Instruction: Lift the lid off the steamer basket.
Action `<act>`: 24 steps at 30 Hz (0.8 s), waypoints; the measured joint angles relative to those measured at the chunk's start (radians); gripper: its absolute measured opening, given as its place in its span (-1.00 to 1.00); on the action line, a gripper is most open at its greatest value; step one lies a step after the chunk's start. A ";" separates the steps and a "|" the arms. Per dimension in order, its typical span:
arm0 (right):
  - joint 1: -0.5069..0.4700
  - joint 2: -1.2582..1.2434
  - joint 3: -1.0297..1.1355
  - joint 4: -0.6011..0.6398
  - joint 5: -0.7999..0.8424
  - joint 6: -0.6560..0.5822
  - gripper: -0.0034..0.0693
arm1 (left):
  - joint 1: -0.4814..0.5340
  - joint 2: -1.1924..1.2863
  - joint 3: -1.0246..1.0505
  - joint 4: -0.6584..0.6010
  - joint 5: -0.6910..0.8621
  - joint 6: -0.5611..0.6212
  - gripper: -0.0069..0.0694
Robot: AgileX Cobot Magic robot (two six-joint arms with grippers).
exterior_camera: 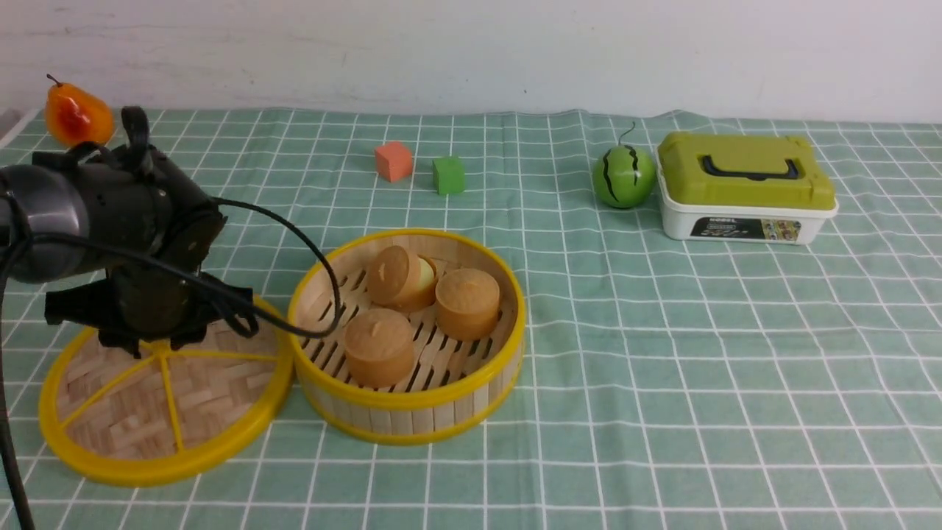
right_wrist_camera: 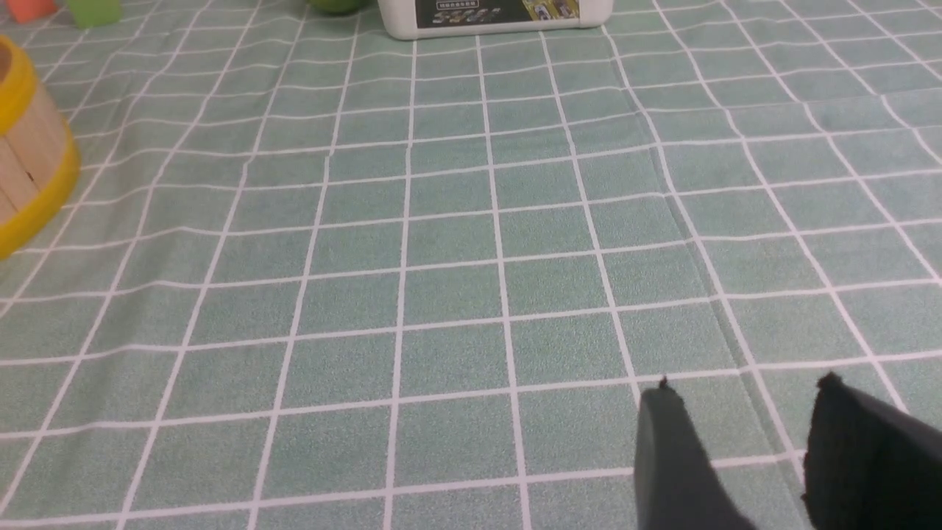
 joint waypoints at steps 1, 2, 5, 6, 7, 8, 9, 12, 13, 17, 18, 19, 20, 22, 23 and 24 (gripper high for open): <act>0.000 0.000 0.000 0.000 0.000 0.000 -0.24 | -0.001 0.000 -0.041 -0.012 0.072 0.016 0.04; 0.000 0.000 0.000 0.000 0.000 0.000 -0.24 | -0.001 -0.001 -0.073 -0.016 0.116 0.039 0.07; 0.000 0.000 0.000 0.000 0.000 0.000 -0.24 | -0.001 -0.022 -0.171 -0.044 0.220 0.121 0.05; 0.000 0.000 0.000 0.000 0.000 0.000 -0.24 | -0.001 -0.036 -0.201 -0.059 0.248 0.151 0.00; 0.000 0.000 0.000 0.000 0.000 0.000 -0.24 | -0.001 -0.056 -0.229 -0.072 0.270 0.177 -0.07; 0.000 0.000 0.000 0.000 0.000 0.000 -0.24 | -0.002 -0.078 -0.254 -0.087 0.286 0.200 -0.16; 0.000 0.000 0.000 0.000 0.000 0.000 -0.24 | -0.002 -0.078 -0.258 -0.091 0.289 0.204 -0.18; 0.000 0.000 0.000 0.000 0.000 0.000 -0.24 | -0.003 -0.185 -0.296 -0.145 0.310 0.269 -0.61; 0.000 0.000 0.000 0.000 0.000 0.000 -0.24 | -0.003 -0.198 -0.298 -0.149 0.310 0.273 -0.63; 0.000 0.000 0.000 0.000 0.000 0.000 -0.24 | -0.003 -0.329 -0.300 -0.197 0.339 0.335 -0.85; 0.000 0.000 0.000 0.000 0.000 0.000 -0.24 | -0.003 -0.365 -0.300 -0.209 0.350 0.348 -0.85; 0.000 0.000 0.000 0.000 0.000 0.000 -0.24 | -0.003 -0.371 -0.300 -0.213 0.351 0.350 -0.85; 0.000 0.000 0.000 0.000 0.000 0.000 -0.24 | -0.003 -0.422 -0.300 -0.235 0.362 0.360 -0.85; 0.000 0.000 0.000 0.000 0.000 0.000 -0.24 | -0.003 -0.473 -0.298 -0.268 0.364 0.367 -0.85; 0.000 0.000 0.000 0.000 0.000 0.000 -0.24 | -0.003 -0.514 -0.284 -0.294 0.345 0.368 -0.85; 0.000 0.000 0.000 0.000 0.000 0.000 -0.24 | -0.003 -0.543 -0.263 -0.321 0.323 0.370 -0.85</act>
